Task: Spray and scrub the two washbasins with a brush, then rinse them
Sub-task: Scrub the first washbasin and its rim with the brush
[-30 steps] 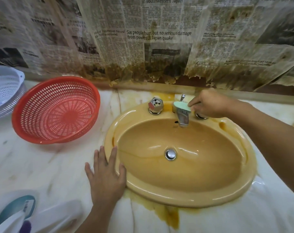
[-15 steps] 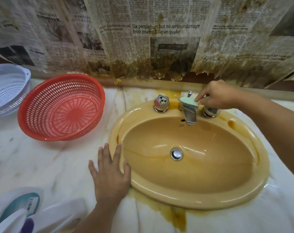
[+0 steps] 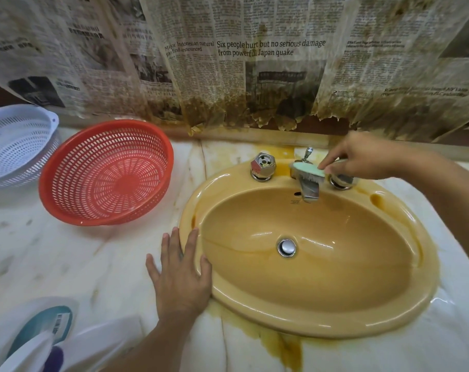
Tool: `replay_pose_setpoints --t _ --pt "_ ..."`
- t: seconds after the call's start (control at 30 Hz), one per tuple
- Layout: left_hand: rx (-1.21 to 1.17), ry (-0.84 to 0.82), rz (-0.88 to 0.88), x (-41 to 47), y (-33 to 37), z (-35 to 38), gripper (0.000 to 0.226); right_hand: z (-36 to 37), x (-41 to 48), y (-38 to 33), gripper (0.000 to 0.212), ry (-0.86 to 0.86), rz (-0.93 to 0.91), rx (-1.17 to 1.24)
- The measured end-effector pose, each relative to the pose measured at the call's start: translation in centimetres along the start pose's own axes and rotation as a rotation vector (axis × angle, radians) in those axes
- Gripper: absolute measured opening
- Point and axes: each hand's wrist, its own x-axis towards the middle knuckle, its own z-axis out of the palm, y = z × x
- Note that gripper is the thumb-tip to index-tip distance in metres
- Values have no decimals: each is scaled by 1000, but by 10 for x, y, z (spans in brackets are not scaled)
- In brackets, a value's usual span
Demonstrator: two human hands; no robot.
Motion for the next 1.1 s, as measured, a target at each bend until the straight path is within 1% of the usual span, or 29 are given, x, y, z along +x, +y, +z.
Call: replay_pose_setpoints --t 0.07,0.1,0.17,0.23,0.27,0.43,0.53,0.6,0.67,0.73,0.8,0.9,1.0,1.1 --pt "7 0 -1 1 0 0 66 13 -4 -3 19 102 -1 -8" --pt "9 -1 -4 1 0 -1 65 16 -6 -6 20 125 5 9" --pt "0 1 -10 1 -1 0 65 15 -13 -10 19 69 -43 17" --pt "-8 2 -12 1 -1 -1 65 9 -22 -10 17 -27 -87 -32" --pt "-7 1 -14 2 0 -1 65 7 -23 -7 17 -41 -101 -58" --pt "-10 6 -17 2 0 -3 65 22 -25 -9 23 88 -24 15" --pt "-13 7 -23 3 0 -3 65 28 -36 -7 21 90 -11 40" --pt "-12 10 -20 4 0 -2 65 32 -48 3 24 146 37 133" --pt "-12 13 -16 4 0 -2 65 42 -62 14 35 208 146 371" --pt "-15 21 -16 4 0 -1 65 56 -74 24 48 209 211 643" --pt "-19 34 -17 4 -1 0 64 73 -77 32 50 222 240 811" --pt "-16 44 -17 4 -2 1 63 101 -60 34 41 326 341 857" --pt "-4 41 -9 5 -2 1 63 128 -26 25 42 359 396 870" --pt "-5 42 -7 5 -2 1 63 141 6 18 46 447 418 845"
